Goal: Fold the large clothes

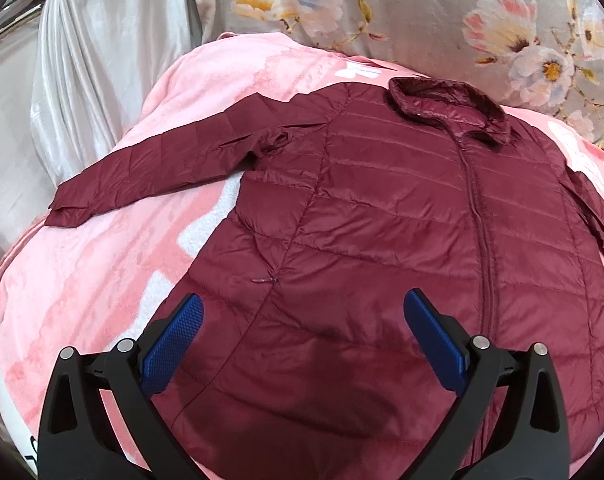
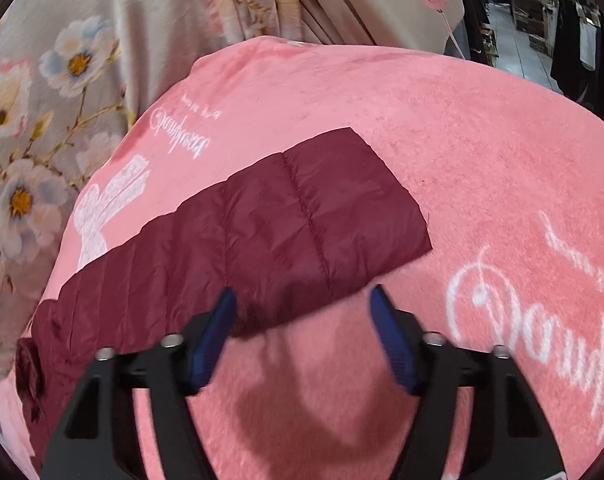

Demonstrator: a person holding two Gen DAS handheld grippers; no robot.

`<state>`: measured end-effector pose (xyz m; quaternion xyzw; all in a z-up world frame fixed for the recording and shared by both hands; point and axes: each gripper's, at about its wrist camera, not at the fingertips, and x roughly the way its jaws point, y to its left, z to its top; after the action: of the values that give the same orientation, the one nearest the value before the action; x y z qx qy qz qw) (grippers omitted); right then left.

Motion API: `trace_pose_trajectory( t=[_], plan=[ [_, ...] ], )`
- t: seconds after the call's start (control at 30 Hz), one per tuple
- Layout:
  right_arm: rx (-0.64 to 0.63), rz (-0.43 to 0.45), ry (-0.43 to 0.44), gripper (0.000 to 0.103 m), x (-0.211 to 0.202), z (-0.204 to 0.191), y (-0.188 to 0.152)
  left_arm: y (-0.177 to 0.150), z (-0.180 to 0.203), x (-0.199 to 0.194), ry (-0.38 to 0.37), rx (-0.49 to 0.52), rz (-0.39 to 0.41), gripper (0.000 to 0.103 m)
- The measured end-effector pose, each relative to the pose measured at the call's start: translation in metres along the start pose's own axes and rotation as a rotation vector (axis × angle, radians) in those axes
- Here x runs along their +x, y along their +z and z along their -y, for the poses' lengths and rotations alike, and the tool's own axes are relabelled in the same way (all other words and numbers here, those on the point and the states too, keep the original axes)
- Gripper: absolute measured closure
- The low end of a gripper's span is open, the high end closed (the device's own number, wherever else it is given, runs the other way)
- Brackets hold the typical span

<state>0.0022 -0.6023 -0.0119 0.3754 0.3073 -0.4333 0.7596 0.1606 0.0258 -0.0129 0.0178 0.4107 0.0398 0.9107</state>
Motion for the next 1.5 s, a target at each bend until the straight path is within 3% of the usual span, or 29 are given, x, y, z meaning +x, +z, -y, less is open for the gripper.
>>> trace_pose_trajectory(
  t=[0.03,0.13,0.3,0.43,0.5,0.63,0.77,0.87,0.97,1.03,1.13,1.23,1.37,1.5],
  plan=[
    [0.007,-0.002,-0.002,0.077,0.005,-0.001,0.004,0.002,0.000,0.003,0.006,-0.003,-0.004,0.005],
    [0.008,0.023,0.024,0.096,0.002,-0.015,0.013,0.008,0.000,0.011,0.029,-0.005,-0.011,0.005],
    [-0.143,0.108,0.164,0.098,-0.038,-0.091,0.015,0.019,-0.006,0.023,0.060,-0.032,-0.020,0.005],
    [-0.375,0.111,0.348,0.098,-0.083,-0.190,-0.022,0.027,-0.015,0.031,0.086,-0.066,-0.025,0.005],
    [-0.535,0.089,0.450,0.098,-0.103,-0.247,-0.066,0.029,-0.019,0.034,0.095,-0.076,-0.029,0.005],
    [-0.766,-0.008,0.613,0.098,-0.122,-0.324,-0.155,0.030,-0.033,0.041,0.113,-0.096,-0.038,0.005],
    [-0.928,-0.131,0.687,0.098,-0.120,-0.370,-0.247,0.029,-0.046,0.046,0.122,-0.111,-0.049,0.005],
    [-1.023,-0.205,0.712,0.095,-0.116,-0.382,-0.304,0.030,-0.054,0.052,0.108,-0.129,-0.062,0.005],
    [-1.089,-0.249,0.724,0.080,-0.114,-0.382,-0.341,0.034,-0.060,0.056,0.052,-0.153,-0.076,0.005],
    [-1.102,-0.259,0.753,0.064,-0.119,-0.377,-0.353,0.038,-0.061,0.060,-0.004,-0.174,-0.087,0.005],
    [-1.078,-0.245,0.788,0.057,-0.131,-0.362,-0.348,0.048,-0.058,0.063,-0.119,-0.212,-0.093,0.005],
    [-0.998,-0.228,0.779,0.056,-0.133,-0.342,-0.320,0.059,-0.049,0.072,-0.220,-0.240,-0.114,0.005],
    [-0.869,-0.176,0.680,0.055,-0.119,-0.309,-0.275,0.069,-0.033,0.106,-0.393,-0.336,-0.249,0.005],
    [-0.701,-0.161,0.555,0.055,-0.087,-0.269,-0.217,0.071,-0.019,0.126,-0.459,-0.418,-0.316,0.007]
  ],
)
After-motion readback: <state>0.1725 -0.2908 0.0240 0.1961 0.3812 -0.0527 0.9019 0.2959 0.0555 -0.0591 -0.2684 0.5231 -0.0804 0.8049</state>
